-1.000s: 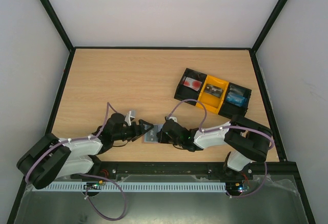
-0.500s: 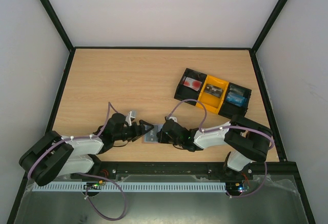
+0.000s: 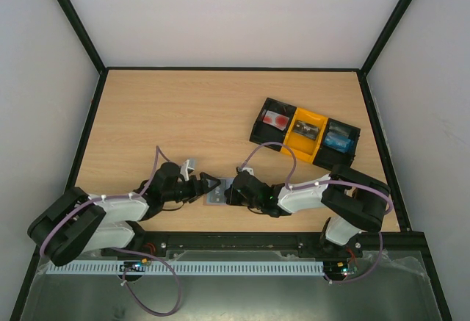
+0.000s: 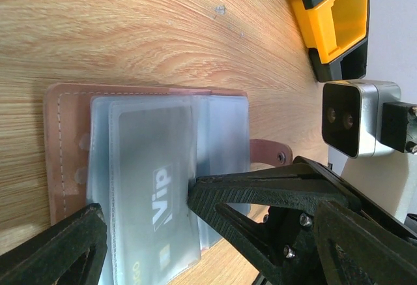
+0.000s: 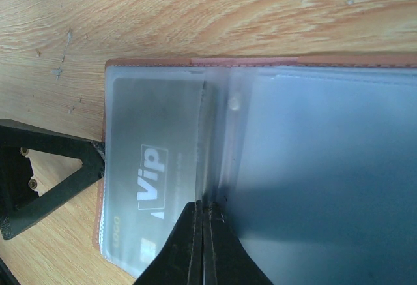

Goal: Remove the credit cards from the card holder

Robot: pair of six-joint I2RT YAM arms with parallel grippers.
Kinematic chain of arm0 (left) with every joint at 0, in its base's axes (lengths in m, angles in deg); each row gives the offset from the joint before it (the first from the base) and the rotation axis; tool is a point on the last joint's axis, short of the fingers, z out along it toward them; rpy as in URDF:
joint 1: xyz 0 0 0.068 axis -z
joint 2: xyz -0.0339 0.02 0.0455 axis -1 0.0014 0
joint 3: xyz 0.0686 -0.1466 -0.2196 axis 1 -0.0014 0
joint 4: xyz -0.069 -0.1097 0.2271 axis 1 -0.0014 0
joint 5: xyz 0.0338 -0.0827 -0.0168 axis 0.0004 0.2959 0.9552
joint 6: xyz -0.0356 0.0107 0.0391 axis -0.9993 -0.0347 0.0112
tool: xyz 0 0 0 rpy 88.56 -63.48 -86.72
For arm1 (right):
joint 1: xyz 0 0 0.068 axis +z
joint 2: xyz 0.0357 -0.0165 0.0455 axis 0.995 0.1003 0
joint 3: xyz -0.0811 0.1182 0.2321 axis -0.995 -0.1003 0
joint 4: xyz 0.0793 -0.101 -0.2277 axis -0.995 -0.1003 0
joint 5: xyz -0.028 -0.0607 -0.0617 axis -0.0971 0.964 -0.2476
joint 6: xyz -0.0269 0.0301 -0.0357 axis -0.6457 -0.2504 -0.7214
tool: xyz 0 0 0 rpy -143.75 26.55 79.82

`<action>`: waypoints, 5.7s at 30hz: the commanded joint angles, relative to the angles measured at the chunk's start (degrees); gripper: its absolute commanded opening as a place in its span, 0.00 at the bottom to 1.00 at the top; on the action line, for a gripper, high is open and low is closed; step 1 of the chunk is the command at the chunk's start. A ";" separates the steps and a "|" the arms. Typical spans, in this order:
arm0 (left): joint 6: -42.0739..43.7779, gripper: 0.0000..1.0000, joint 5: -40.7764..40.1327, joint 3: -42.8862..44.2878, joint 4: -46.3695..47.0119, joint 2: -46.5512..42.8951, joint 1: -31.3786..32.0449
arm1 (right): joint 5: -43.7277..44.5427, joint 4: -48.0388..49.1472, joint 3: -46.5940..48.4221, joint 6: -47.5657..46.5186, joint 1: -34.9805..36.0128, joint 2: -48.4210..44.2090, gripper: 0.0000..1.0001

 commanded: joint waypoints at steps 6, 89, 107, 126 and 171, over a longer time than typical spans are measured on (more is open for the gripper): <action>-2.29 0.79 2.24 0.60 4.45 1.04 1.45 | 0.38 -3.92 -1.58 -0.17 0.35 1.77 0.02; 0.40 0.62 -4.86 6.82 5.72 15.22 9.72 | 7.97 -9.61 -8.02 -1.67 0.36 -19.33 0.25; -1.85 0.46 -1.68 6.21 12.78 19.60 9.79 | 8.53 -9.11 -11.53 -0.50 0.40 -16.73 0.17; -2.63 0.06 -2.45 4.67 14.74 18.40 9.41 | 8.75 -7.66 -14.61 0.45 0.37 -17.32 0.17; -2.84 0.03 -1.47 6.07 15.78 19.80 8.47 | 9.03 -6.60 -15.05 0.45 0.35 -17.07 0.17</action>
